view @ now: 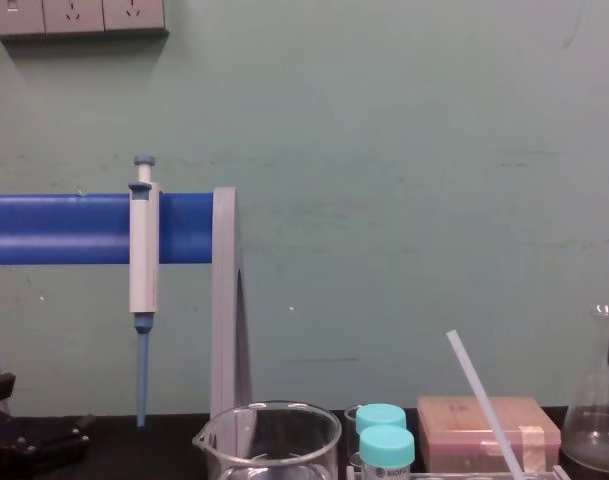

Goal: Pick up the stirring rod with one hand, then place it down.

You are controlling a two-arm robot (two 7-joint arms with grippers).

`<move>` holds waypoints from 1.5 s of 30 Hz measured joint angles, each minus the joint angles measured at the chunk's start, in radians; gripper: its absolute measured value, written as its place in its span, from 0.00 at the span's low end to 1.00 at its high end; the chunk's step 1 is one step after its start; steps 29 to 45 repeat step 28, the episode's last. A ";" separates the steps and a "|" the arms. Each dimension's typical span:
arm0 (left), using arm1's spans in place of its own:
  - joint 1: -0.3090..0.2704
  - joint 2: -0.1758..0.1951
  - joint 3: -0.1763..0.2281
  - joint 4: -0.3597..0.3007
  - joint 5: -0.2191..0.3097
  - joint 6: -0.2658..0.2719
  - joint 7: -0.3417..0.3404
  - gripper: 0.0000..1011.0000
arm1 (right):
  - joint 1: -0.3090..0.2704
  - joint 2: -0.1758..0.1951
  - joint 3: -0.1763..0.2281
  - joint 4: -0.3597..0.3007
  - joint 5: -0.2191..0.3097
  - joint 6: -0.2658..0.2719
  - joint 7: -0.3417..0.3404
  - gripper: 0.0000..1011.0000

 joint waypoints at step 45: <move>0.000 0.000 0.000 0.000 0.000 0.000 0.000 0.99 | -0.005 -0.006 0.001 0.017 -0.008 0.099 -0.018 0.99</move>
